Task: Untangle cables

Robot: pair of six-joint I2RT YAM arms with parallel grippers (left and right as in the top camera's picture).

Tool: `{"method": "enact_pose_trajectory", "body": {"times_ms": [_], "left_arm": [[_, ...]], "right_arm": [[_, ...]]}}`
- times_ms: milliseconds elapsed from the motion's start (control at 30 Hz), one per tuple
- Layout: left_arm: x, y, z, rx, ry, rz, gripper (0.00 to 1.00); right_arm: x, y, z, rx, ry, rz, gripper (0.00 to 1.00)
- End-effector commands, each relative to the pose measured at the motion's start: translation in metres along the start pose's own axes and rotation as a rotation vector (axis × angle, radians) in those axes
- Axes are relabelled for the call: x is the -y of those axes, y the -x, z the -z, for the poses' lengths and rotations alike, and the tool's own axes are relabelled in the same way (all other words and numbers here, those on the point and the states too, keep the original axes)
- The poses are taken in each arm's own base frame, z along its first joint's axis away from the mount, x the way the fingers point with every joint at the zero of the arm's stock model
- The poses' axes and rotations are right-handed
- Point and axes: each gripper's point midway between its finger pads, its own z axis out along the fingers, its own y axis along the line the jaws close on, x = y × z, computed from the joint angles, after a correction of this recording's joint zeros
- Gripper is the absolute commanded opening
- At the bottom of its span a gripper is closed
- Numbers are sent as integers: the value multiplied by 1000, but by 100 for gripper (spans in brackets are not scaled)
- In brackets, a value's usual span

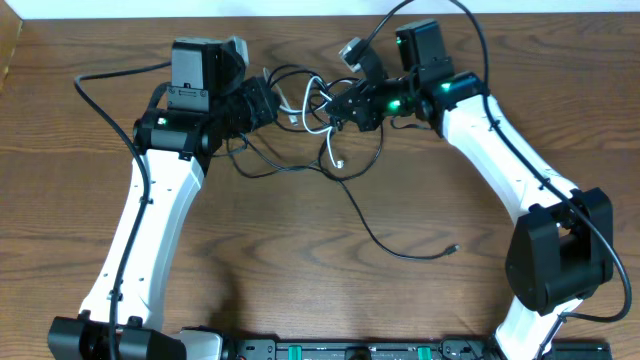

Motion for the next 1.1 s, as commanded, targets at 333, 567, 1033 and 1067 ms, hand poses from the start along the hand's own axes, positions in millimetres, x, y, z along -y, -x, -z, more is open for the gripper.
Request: {"method": "enact_pose_trajectory", "body": {"times_ms": [333,567,1033,1067], "left_arm": [[-60,1,-2,-12,309,-122,8],[-34,-4,-8,-52,154,-204,8],[64,-4,5,-78,-385,-181,8],[67,-4,6,-81,-403,-180,7]], "right_arm": [[27,25,59,116,-42,-71,1],[23,25,56,108,-41,-67,1],[-12,15,18,35,-12,66,52],[-11,14,16,30,-25,65,52]]}}
